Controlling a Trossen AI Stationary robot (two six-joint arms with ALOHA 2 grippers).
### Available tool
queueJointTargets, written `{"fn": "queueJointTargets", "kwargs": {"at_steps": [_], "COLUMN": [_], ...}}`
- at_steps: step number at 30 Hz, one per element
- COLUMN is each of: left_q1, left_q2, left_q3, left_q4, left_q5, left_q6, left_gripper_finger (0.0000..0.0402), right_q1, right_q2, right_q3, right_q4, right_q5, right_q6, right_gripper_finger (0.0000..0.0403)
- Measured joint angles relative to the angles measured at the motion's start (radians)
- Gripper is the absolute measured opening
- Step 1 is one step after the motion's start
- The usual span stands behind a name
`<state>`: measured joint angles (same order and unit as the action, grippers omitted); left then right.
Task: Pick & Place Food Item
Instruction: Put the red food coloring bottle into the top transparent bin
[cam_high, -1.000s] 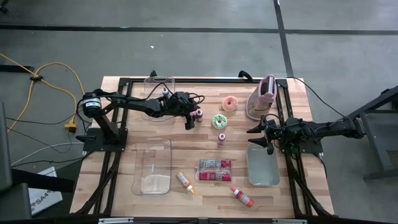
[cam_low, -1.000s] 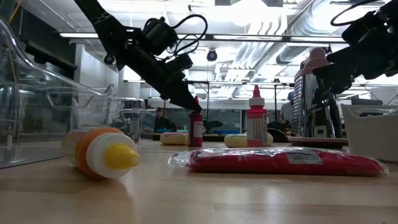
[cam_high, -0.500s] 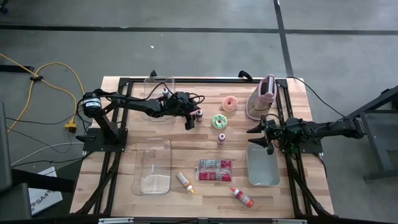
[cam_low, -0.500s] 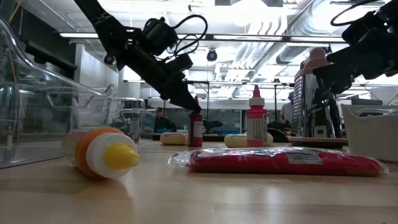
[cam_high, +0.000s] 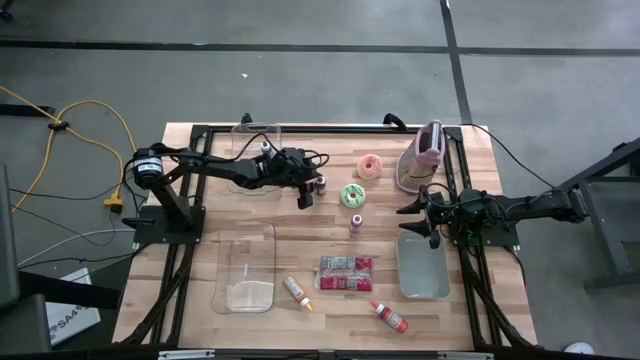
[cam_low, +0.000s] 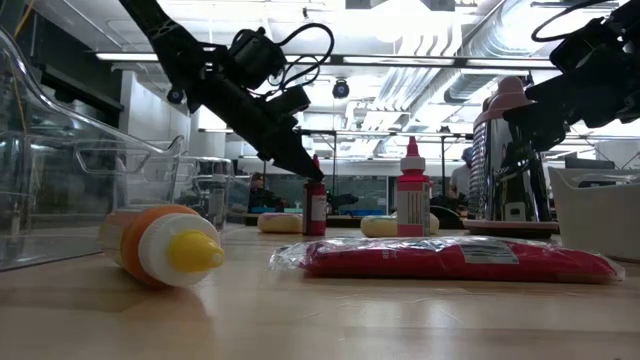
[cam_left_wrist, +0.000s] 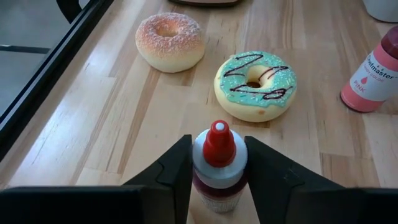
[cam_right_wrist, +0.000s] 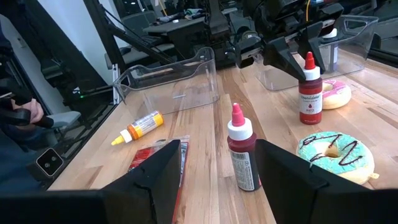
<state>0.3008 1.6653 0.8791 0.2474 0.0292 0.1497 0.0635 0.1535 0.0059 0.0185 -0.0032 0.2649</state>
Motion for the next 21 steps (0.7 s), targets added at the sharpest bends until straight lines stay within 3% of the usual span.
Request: {"fn": "queueJointTargets", "kwargs": {"at_steps": [10, 21], "left_q1": [0.003, 0.036], "left_q2": [-0.013, -0.173], "left_q3": [0.0, 0.027], "left_q4": [0.016, 0.01], "left_q5": [0.012, 0.044], "left_q6": [-0.008, 0.032], "left_gripper_finger": [0.0118, 0.0117], "right_q1": [0.0, 0.0], "right_q2": [0.0, 0.0], "right_q3": [0.0, 0.0], "right_q4": [0.0, 0.0], "right_q5": [0.0, 0.0], "right_q6": [0.0, 0.0], "right_gripper_finger": [0.0193, 0.0193]}}
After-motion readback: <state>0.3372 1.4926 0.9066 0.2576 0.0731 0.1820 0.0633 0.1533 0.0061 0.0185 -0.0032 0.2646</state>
